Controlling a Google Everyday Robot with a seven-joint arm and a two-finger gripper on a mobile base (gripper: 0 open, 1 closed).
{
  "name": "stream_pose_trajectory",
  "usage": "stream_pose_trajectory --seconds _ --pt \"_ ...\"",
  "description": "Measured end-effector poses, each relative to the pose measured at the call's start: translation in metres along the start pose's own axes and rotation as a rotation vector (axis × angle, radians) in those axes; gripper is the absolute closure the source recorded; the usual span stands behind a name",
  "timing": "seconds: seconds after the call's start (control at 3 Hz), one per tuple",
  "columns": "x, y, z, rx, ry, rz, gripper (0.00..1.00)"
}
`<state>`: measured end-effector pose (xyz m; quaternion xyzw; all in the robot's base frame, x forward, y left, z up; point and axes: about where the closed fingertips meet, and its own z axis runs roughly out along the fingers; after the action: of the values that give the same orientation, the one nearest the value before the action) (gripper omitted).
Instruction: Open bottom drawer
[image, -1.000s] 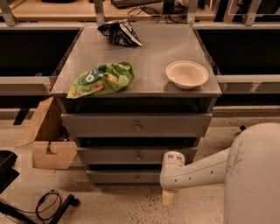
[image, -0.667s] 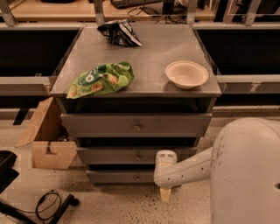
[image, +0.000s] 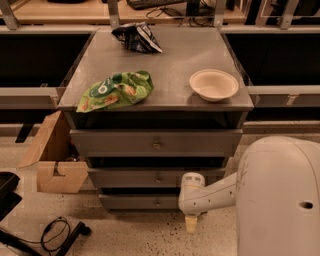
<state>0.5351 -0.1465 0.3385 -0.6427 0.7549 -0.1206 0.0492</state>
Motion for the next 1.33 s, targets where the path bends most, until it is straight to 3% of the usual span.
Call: stream_pose_trajectory --seconds 0.33,0.67,1.33 --pt "0.014 0.002 0.037 -0.025 -0.050 0.027 0.00" --pt "0.020 0.000 0.067 -0.019 -0.100 0.014 0.00" --pt "0.005 -0.014 0.134 -0.006 -0.061 -0.114 0.00"
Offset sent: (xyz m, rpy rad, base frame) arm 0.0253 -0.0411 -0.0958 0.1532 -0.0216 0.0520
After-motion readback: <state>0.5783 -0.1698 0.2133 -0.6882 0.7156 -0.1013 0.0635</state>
